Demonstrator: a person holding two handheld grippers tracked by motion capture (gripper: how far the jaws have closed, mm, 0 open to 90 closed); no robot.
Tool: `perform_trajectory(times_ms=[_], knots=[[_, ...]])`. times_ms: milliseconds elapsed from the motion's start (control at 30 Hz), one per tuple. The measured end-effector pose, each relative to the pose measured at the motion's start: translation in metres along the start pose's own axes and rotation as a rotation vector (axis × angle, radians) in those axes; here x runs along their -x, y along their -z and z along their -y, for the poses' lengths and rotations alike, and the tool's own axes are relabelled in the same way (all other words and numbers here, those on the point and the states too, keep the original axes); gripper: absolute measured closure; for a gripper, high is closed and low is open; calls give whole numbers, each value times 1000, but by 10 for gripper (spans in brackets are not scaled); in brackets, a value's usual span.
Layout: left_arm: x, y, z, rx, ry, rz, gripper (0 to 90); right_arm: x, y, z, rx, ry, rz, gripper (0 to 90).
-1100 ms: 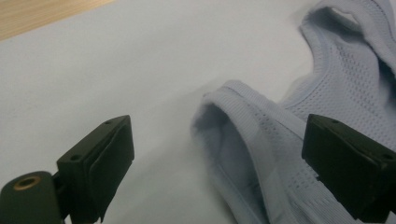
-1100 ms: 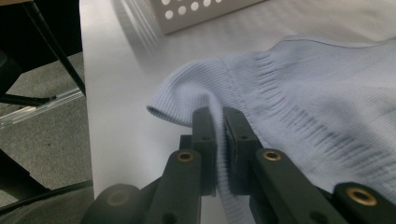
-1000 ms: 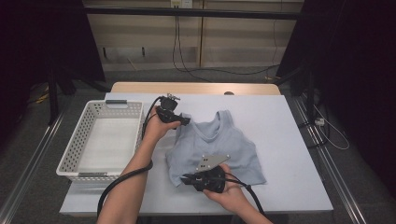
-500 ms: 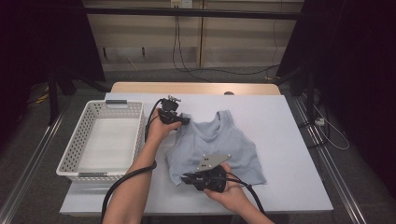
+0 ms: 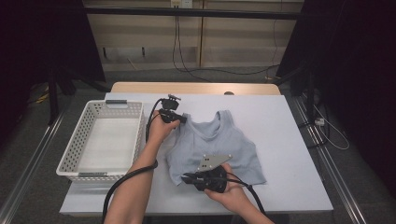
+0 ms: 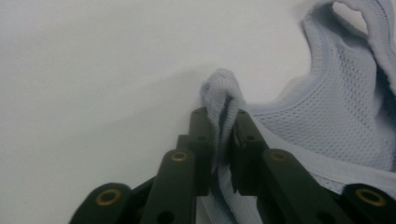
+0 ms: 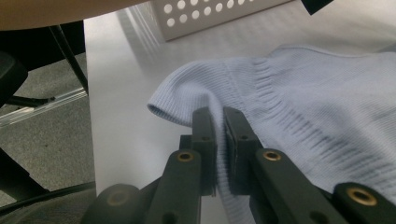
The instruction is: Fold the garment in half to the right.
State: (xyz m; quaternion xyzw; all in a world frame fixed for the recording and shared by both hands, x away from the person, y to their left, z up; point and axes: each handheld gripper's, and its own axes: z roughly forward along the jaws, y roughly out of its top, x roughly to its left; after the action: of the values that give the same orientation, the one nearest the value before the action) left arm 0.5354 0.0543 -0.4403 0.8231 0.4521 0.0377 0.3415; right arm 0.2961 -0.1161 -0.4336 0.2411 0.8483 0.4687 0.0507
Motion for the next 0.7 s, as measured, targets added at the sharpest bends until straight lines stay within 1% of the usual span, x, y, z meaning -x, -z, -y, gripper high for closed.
perform_trajectory(times_ms=[67, 100, 133, 233, 333, 467, 533, 567, 600, 633, 700], knots=[[-1, 3, -1, -1, 29, 8, 837, 0, 1, -1, 6, 3, 1, 851], [-2, 4, -2, -4, 30, 9, 843, -1, 1, -1, 7, 4, 0, 851], [-2, 5, -2, -5, 24, 2, 846, -1, 1, -2, 8, 6, -1, 851], [-3, 7, -4, -14, 38, 8, 851, -2, 2, -3, 11, 5, -3, 851], [-3, 11, -7, -24, 31, 7, 853, -2, 3, -4, 14, 5, -2, 851], [-4, 16, -11, -34, 47, 13, 855, -3, 4, -5, 25, 2, 0, 851], [-5, 17, -13, -42, 45, 13, 856, -3, 4, -6, 29, 4, 0, 851], [-5, 18, -13, -41, 51, 13, 856, -3, 5, -7, 34, 1, -3, 851], [-6, 19, -14, -46, 49, 13, 857, -4, 5, -8, 35, 2, -3, 851], [-6, 19, -14, -45, 61, 13, 857, -4, 5, -8, 35, 4, -3, 851], [-8, 21, -15, -48, 65, 15, 857, -4, 4, -8, 33, 12, 0, 851]])
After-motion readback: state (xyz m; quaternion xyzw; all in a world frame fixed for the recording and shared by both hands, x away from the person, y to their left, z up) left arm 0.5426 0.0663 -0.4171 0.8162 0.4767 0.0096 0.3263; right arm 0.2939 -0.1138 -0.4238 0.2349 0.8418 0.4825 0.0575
